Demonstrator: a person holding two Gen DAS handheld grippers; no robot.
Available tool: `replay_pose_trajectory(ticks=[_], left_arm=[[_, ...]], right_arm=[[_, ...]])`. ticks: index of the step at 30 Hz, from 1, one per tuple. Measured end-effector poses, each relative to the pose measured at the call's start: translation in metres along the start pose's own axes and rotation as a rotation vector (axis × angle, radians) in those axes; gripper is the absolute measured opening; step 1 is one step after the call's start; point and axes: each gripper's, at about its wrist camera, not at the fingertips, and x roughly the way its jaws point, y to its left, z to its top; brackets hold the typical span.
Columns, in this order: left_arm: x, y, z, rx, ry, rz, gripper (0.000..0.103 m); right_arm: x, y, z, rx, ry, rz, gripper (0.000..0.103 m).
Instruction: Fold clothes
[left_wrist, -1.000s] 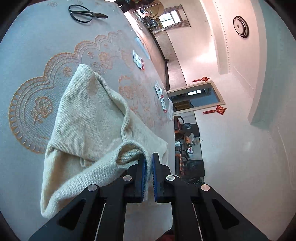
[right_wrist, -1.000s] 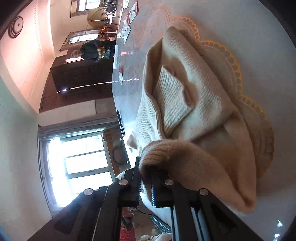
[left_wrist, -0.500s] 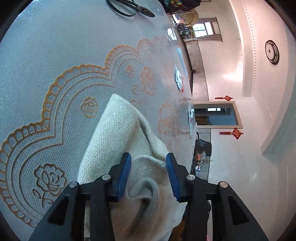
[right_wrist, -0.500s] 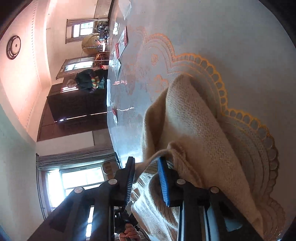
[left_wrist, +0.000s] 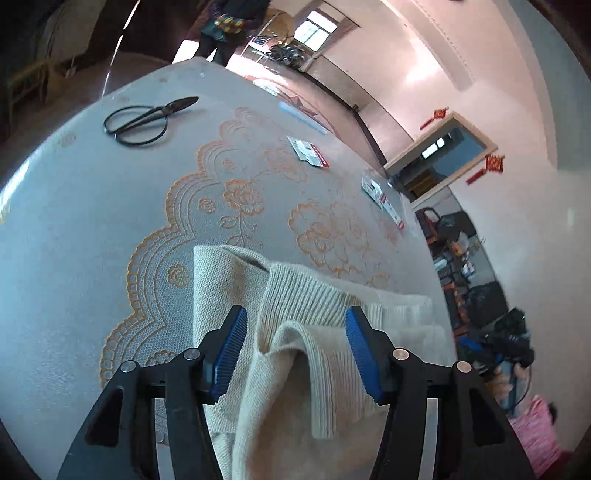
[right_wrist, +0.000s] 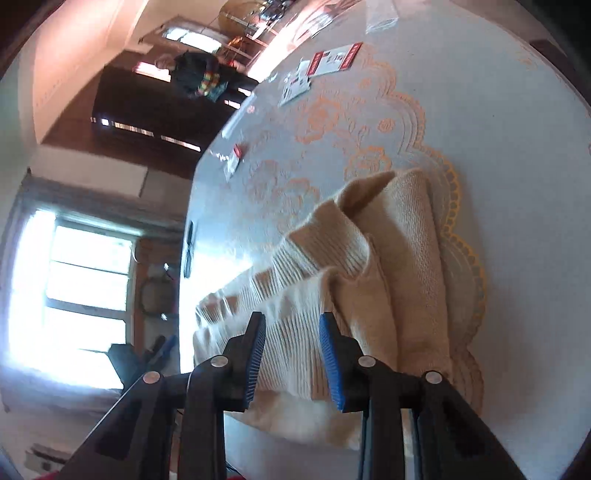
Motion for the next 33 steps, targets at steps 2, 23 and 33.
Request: replay_pose_trajectory(ticks=[2,23,33], left_arm=[[-0.002,-0.027,-0.017,0.136,0.016,0.06,0.062],[0.043,-0.042,-0.044,-0.087,0.15,-0.111,0.061],[0.038,-0.041,-0.03,-0.074,0.164,-0.079,0.061]], right_arm=[[0.008,0.01,-0.02,-0.082,0.07,-0.076,0.032],[0.043,-0.024,0.0,0.116,0.096,0.15,0.004],[0.029,0.004,0.004,-0.154,0.186,-0.085,0.032]])
